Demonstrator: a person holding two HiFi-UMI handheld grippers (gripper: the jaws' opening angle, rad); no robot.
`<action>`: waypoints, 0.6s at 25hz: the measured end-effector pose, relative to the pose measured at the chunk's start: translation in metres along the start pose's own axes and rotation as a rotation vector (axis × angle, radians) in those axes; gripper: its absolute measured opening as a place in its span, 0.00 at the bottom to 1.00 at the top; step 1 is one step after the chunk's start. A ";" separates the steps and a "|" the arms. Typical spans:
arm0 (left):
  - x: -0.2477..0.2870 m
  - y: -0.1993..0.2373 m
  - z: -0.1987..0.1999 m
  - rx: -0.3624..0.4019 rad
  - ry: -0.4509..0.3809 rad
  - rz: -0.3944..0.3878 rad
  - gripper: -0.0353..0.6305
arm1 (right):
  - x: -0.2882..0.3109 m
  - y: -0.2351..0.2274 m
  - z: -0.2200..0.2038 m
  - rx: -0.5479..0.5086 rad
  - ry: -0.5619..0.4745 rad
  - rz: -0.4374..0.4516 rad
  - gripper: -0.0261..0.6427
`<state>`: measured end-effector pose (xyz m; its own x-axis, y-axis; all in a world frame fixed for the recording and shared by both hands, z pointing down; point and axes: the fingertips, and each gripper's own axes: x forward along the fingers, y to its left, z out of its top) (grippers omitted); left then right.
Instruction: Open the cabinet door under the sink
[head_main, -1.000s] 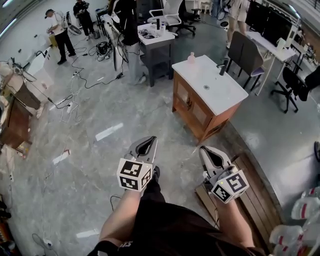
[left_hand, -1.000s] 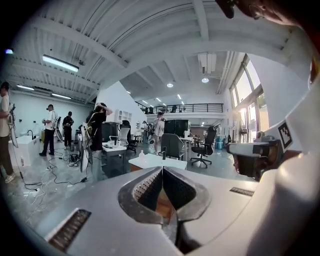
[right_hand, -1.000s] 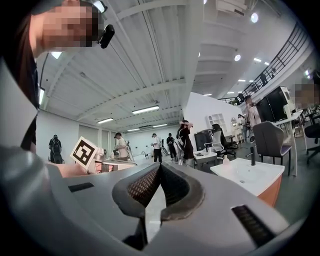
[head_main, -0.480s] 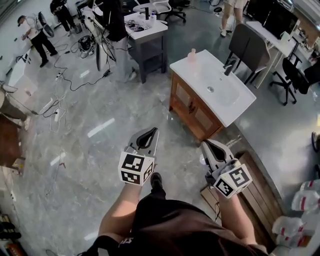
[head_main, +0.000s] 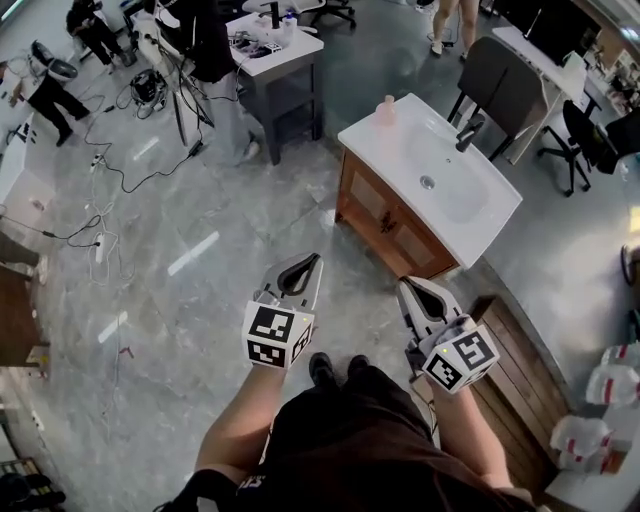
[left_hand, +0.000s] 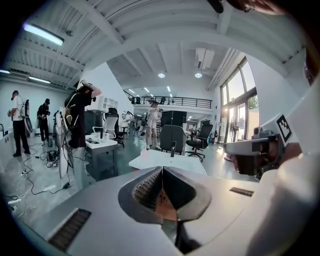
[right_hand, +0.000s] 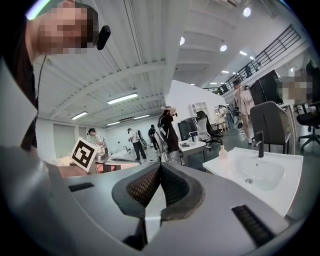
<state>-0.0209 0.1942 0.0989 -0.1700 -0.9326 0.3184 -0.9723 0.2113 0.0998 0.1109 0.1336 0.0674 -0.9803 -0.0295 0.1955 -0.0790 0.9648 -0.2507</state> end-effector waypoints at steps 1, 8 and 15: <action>0.009 0.004 -0.003 -0.004 0.009 -0.005 0.08 | 0.005 -0.007 -0.002 0.007 0.005 -0.007 0.06; 0.082 0.014 -0.004 -0.015 0.076 -0.053 0.08 | 0.040 -0.078 -0.004 0.069 0.013 -0.045 0.06; 0.190 0.030 0.012 0.004 0.154 -0.076 0.08 | 0.094 -0.176 0.006 0.117 -0.004 -0.043 0.06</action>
<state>-0.0837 0.0201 0.1510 -0.0695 -0.8899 0.4509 -0.9821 0.1403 0.1254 0.0318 -0.0402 0.1239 -0.9763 -0.0714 0.2045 -0.1412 0.9256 -0.3512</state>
